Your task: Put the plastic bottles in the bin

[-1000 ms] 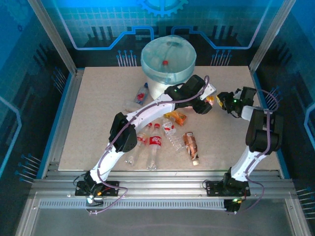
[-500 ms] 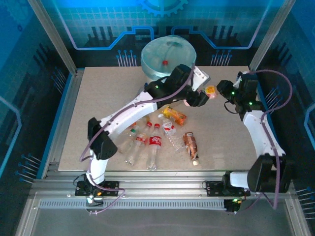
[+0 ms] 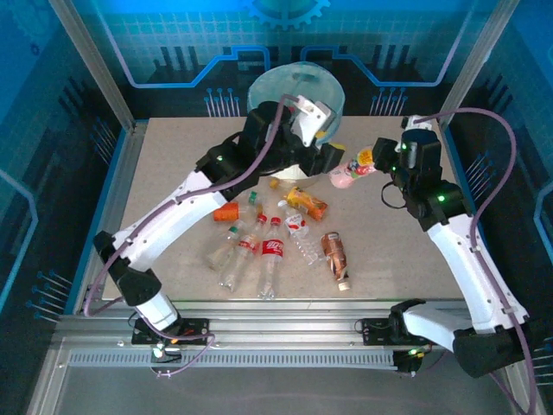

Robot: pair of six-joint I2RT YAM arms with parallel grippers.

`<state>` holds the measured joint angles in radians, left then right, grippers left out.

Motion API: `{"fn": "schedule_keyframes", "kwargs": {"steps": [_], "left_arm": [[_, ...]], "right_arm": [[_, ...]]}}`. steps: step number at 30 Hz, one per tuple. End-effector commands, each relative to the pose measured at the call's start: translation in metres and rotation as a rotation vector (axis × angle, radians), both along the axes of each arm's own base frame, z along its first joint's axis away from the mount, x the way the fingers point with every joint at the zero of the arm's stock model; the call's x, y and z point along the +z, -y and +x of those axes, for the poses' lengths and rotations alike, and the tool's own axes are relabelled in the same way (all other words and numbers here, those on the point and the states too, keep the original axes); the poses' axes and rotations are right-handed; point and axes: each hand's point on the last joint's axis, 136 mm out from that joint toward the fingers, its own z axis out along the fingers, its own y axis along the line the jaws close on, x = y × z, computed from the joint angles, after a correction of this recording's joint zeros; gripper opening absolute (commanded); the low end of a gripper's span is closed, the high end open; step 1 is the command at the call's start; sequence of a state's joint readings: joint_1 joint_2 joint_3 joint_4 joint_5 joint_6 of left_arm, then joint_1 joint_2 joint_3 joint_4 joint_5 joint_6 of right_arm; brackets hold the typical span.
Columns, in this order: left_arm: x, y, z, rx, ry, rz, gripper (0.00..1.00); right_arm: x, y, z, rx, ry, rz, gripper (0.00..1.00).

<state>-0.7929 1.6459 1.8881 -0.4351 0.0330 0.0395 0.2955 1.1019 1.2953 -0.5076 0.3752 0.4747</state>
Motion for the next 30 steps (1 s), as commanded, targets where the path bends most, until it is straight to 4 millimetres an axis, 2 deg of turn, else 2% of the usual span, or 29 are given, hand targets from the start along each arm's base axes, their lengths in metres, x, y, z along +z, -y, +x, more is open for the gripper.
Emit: {"fn": "schedule_keyframes", "kwargs": {"steps": [1, 6, 10, 14, 17, 20, 23, 26, 30], "left_arm": [[0.019, -0.024, 0.007, 0.076, 0.021, -0.065, 0.62], [0.03, -0.056, 0.018, 0.151, 0.019, -0.113, 0.61], [0.041, -0.08, 0.023, 0.204, 0.033, -0.151, 0.6], [0.046, -0.107, 0.032, 0.267, 0.032, -0.182, 0.6], [0.044, -0.126, 0.04, 0.312, 0.018, -0.2, 0.6], [0.039, -0.142, 0.049, 0.353, 0.003, -0.208, 0.6], [0.031, -0.153, 0.056, 0.382, -0.021, -0.209, 0.6], [0.021, -0.161, 0.064, 0.402, -0.046, -0.212, 0.6], [0.008, -0.167, 0.071, 0.415, -0.082, -0.217, 0.6]], "right_arm": [[0.048, 0.004, -0.021, -0.028, 0.092, -0.107, 0.0], [0.1, -0.025, -0.033, 0.049, 0.197, -0.176, 0.0], [0.137, -0.05, -0.035, 0.11, 0.27, -0.229, 0.0], [0.164, -0.08, -0.024, 0.18, 0.319, -0.263, 0.0], [0.176, -0.102, -0.006, 0.223, 0.334, -0.287, 0.0], [0.179, -0.121, 0.017, 0.25, 0.338, -0.324, 0.0], [0.17, -0.139, 0.046, 0.286, 0.308, -0.333, 0.0], [0.153, -0.15, 0.076, 0.312, 0.253, -0.336, 0.0], [0.122, -0.167, 0.114, 0.372, 0.168, -0.34, 0.0]]}}
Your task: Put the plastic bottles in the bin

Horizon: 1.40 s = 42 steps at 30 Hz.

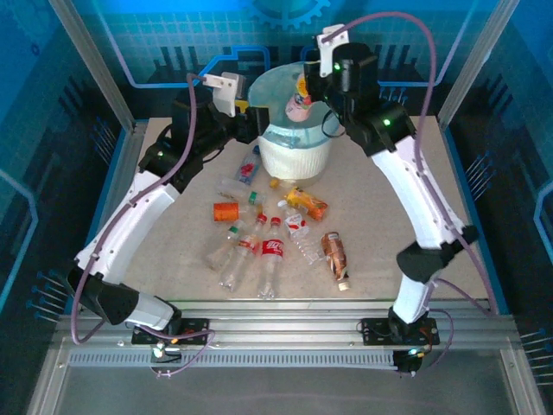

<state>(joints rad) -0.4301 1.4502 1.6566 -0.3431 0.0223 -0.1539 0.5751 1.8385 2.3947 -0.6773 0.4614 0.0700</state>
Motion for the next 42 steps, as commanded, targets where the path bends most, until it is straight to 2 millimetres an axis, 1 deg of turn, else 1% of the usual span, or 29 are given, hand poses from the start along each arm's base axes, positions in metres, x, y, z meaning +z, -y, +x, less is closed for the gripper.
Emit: {"fn": "schedule_keyframes", "kwargs": {"steps": [1, 3, 6, 7, 11, 13, 15, 16, 18, 19, 20, 23, 27, 30, 32, 33, 37, 41, 42], "left_arm": [[0.002, -0.004, 0.003, 0.0, -0.001, -0.047, 0.6], [-0.003, -0.006, 0.006, 0.003, -0.015, -0.05, 0.6], [-0.012, -0.008, 0.012, 0.008, -0.033, -0.049, 0.6], [-0.013, -0.008, 0.013, 0.008, -0.037, -0.051, 0.6], [-0.023, -0.008, 0.021, 0.008, -0.063, -0.051, 0.6], [-0.027, -0.006, 0.024, 0.004, -0.071, -0.051, 0.6], [-0.03, -0.005, 0.026, -0.001, -0.08, -0.052, 0.6], [-0.033, -0.004, 0.029, -0.002, -0.087, -0.05, 0.6], [-0.036, -0.003, 0.032, -0.006, -0.099, -0.05, 0.6], [-0.037, -0.002, 0.034, -0.007, -0.105, -0.051, 0.61], [-0.037, -0.002, 0.035, -0.007, -0.106, -0.052, 0.61], [-0.037, 0.0, 0.037, -0.01, -0.108, -0.057, 0.61], [-0.038, 0.002, 0.038, -0.016, -0.119, -0.068, 0.61], [-0.036, 0.004, 0.036, -0.027, -0.127, -0.081, 0.61], [-0.035, 0.005, 0.033, -0.036, -0.137, -0.089, 0.61], [-0.034, 0.006, 0.032, -0.041, -0.142, -0.093, 0.61], [-0.031, 0.007, 0.022, -0.054, -0.154, -0.106, 0.61], [-0.031, 0.013, 0.007, -0.079, -0.156, -0.091, 0.61], [-0.032, 0.013, 0.005, -0.08, -0.158, -0.084, 0.6]], "right_arm": [[-0.026, -0.01, 0.021, 0.061, -0.085, -0.032, 0.01], [-0.045, -0.017, 0.036, 0.078, -0.125, -0.048, 0.02], [-0.076, -0.025, 0.055, 0.104, -0.19, -0.063, 0.06], [-0.084, -0.026, 0.059, 0.114, -0.206, -0.061, 0.07], [-0.125, -0.031, 0.078, 0.137, -0.288, -0.067, 0.09], [-0.141, -0.033, 0.085, 0.148, -0.317, -0.07, 0.11], [-0.154, -0.033, 0.091, 0.15, -0.343, -0.073, 0.16], [-0.158, -0.033, 0.093, 0.15, -0.351, -0.075, 0.21], [-0.162, -0.032, 0.094, 0.146, -0.359, -0.077, 0.37], [-0.162, -0.033, 0.094, 0.146, -0.359, -0.075, 0.43], [-0.159, -0.033, 0.093, 0.149, -0.353, -0.073, 0.46], [-0.143, -0.031, 0.09, 0.149, -0.32, -0.064, 0.5], [-0.118, -0.026, 0.082, 0.148, -0.273, -0.047, 0.52], [-0.097, -0.024, 0.069, 0.156, -0.243, -0.034, 0.52], [-0.084, -0.023, 0.058, 0.161, -0.23, -0.033, 0.52], [-0.082, -0.024, 0.054, 0.166, -0.232, -0.034, 0.52], [-0.063, -0.025, 0.023, 0.19, -0.229, -0.034, 0.52], [-0.057, -0.025, -0.01, 0.217, -0.246, -0.031, 0.52], [-0.058, -0.024, -0.017, 0.221, -0.254, -0.028, 0.52]]}}
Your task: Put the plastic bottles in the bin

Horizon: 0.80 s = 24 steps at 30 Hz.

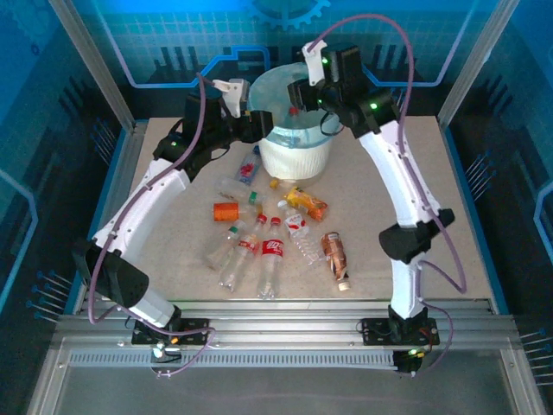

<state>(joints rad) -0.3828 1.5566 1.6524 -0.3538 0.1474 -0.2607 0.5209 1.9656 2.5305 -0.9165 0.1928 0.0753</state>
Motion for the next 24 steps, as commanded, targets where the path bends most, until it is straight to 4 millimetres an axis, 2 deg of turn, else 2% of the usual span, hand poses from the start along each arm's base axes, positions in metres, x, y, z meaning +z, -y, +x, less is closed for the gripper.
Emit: {"fn": "schedule_keyframes", "kwargs": {"steps": [1, 3, 7, 10, 14, 19, 24], "left_arm": [[0.017, 0.005, -0.026, -0.04, 0.02, -0.009, 0.6], [0.014, 0.007, -0.033, -0.048, 0.018, 0.005, 0.6], [0.0, 0.01, -0.05, -0.066, 0.001, 0.042, 0.6], [-0.016, 0.009, -0.063, -0.073, -0.022, 0.068, 0.6], [-0.042, -0.003, -0.08, -0.055, -0.064, 0.105, 0.6], [-0.08, -0.024, -0.1, -0.017, -0.119, 0.177, 0.6], [-0.117, -0.038, -0.118, -0.001, -0.194, 0.233, 0.61]], "right_arm": [[0.005, 0.0, -0.035, 0.028, -0.024, 0.019, 0.52], [0.002, -0.001, -0.053, 0.048, -0.03, 0.022, 0.52], [-0.019, -0.004, -0.088, 0.076, -0.068, 0.015, 0.52], [-0.045, -0.008, -0.109, 0.092, -0.116, -0.011, 0.52], [-0.091, -0.015, -0.131, 0.105, -0.213, -0.033, 0.51], [-0.147, -0.031, -0.146, 0.114, -0.36, -0.014, 0.5], [-0.209, -0.039, -0.142, 0.078, -0.494, -0.087, 0.47]]}}
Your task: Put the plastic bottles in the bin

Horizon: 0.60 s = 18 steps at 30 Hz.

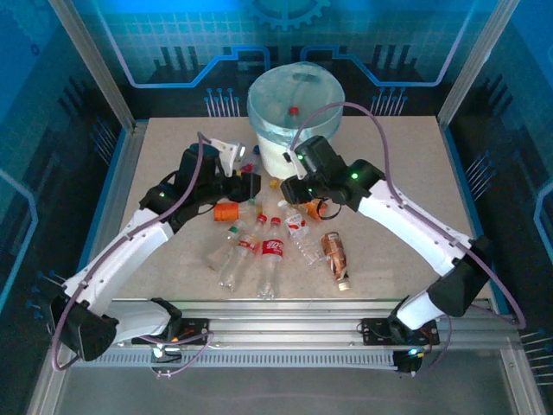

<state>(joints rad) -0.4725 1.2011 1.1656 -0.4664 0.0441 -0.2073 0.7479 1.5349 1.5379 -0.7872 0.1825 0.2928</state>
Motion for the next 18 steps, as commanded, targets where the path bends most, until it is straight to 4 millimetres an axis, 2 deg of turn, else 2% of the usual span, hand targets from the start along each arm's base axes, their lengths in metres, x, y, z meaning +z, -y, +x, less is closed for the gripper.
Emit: {"fn": "schedule_keyframes", "kwargs": {"steps": [1, 5, 11, 18], "left_arm": [[-0.018, -0.014, -0.013, 0.018, -0.028, 0.059, 0.61], [-0.034, -0.016, -0.019, 0.013, -0.059, 0.075, 0.62], [-0.04, -0.016, -0.019, 0.006, -0.067, 0.082, 0.63], [-0.041, -0.017, -0.02, 0.002, -0.065, 0.095, 0.64]], "right_arm": [[-0.036, -0.012, 0.007, -0.033, -0.072, -0.024, 0.47], [-0.071, -0.017, 0.023, -0.037, -0.106, -0.134, 0.48], [-0.119, -0.021, 0.051, -0.036, -0.176, -0.267, 0.49], [-0.155, -0.026, 0.07, -0.041, -0.247, -0.305, 0.49]]}}
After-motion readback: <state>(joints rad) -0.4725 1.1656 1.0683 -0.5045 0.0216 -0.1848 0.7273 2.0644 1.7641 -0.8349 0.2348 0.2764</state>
